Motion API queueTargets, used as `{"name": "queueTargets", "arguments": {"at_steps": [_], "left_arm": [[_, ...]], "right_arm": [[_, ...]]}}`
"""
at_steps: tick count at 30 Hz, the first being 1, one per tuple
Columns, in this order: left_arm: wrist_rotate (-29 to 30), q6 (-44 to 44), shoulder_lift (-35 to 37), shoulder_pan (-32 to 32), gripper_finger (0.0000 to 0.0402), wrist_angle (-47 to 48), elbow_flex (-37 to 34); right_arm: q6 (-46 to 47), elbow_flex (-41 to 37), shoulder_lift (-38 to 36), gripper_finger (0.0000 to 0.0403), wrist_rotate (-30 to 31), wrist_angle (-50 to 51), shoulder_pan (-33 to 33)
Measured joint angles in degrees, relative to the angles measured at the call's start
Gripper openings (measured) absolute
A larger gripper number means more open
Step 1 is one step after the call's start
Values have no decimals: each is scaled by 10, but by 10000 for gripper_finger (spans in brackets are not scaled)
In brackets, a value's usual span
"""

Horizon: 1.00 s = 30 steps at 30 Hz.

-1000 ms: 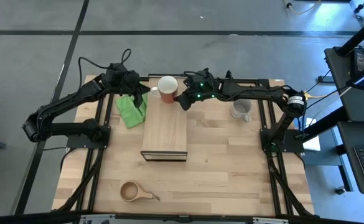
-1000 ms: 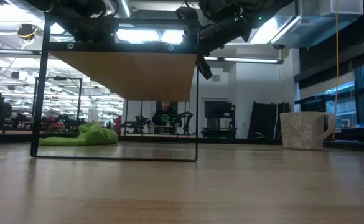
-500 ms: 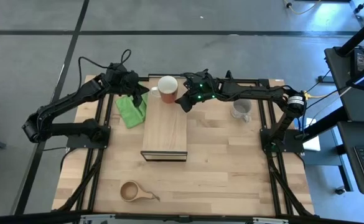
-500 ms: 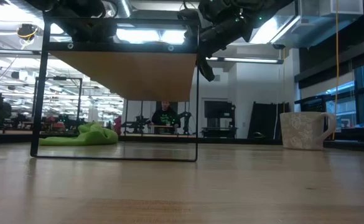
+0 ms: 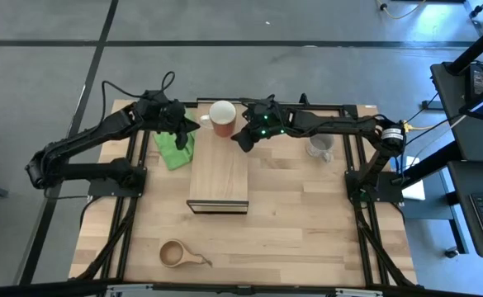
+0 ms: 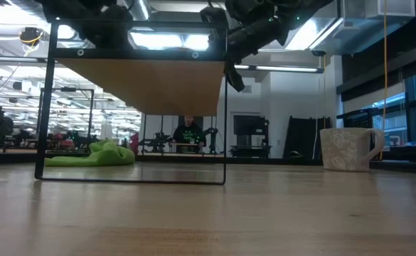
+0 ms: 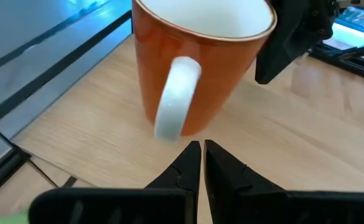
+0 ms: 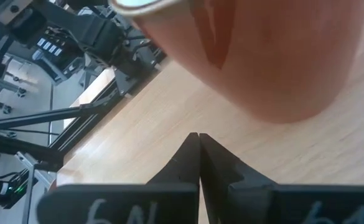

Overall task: Stack small to large cups/mugs on shelf
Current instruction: Put the red mug on the shelf

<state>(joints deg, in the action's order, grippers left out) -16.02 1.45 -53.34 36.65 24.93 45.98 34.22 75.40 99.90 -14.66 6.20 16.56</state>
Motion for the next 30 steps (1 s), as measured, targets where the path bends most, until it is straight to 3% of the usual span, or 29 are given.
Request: {"name": "queueTargets", "arguments": {"at_steps": [30], "left_arm": [[31, -20, -7, 5, 14, -19, 0]], "right_arm": [[0, 0, 0, 4, 1, 0, 0]]}}
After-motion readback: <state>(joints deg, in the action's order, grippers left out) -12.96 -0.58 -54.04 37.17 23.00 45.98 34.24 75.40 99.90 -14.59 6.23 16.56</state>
